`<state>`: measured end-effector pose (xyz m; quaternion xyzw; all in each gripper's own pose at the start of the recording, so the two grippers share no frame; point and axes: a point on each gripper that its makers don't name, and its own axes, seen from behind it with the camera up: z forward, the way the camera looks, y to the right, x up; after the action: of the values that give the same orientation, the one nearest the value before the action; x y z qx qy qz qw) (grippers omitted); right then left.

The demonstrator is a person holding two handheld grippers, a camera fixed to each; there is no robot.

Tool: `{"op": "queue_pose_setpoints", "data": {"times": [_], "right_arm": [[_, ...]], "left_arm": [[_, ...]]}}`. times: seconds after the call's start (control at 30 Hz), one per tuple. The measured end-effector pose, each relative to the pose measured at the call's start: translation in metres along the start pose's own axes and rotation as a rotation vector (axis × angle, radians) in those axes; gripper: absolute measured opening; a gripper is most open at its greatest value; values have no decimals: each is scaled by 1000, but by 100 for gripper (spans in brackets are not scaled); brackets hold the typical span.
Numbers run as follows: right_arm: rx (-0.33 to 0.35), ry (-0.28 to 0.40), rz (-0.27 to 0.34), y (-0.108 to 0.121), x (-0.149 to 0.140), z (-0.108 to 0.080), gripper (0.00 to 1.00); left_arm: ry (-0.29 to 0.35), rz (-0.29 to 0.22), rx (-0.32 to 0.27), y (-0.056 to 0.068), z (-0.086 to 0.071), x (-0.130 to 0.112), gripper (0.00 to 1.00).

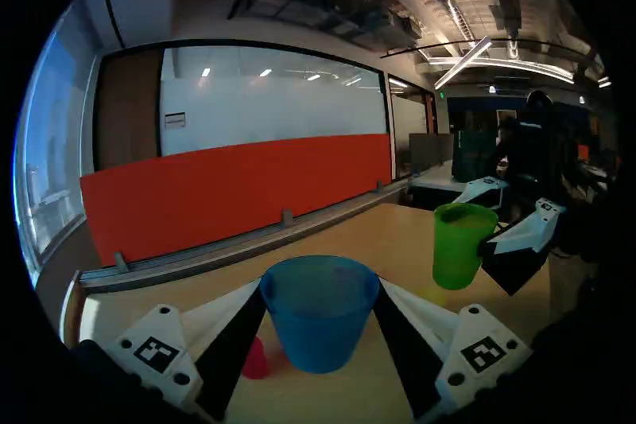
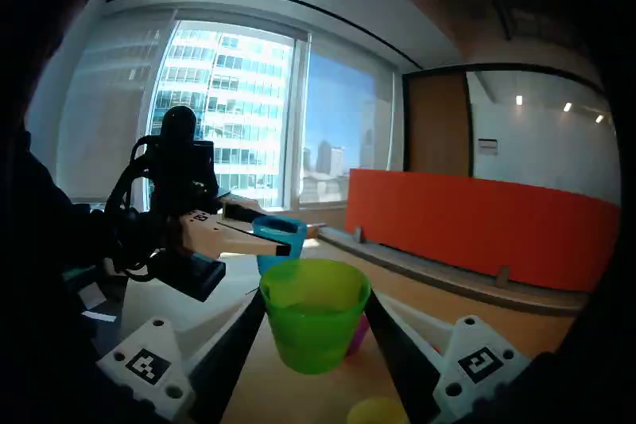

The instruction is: Pour water

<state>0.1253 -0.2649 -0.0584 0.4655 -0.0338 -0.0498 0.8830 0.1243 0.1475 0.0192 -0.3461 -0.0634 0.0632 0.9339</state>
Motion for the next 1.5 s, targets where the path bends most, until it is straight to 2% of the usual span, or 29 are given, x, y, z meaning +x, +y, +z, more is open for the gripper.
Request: {"op": "queue_pose_setpoints", "data": {"times": [0.4, 0.73, 1.27, 1.5], "right_arm": [[17, -87, 9, 0, -29, 9, 90], [37, -173, 4, 0, -55, 20, 91], [75, -321, -2, 4, -99, 37, 91], [85, -389, -8, 6, -119, 42, 91]], "left_arm": [[-142, 29, -13, -1, 4, -57, 87], [-286, 77, -30, -8, 7, -105, 87], [-465, 155, -82, -12, 17, -156, 88], [-532, 166, -116, -8, 22, -174, 88]]}}
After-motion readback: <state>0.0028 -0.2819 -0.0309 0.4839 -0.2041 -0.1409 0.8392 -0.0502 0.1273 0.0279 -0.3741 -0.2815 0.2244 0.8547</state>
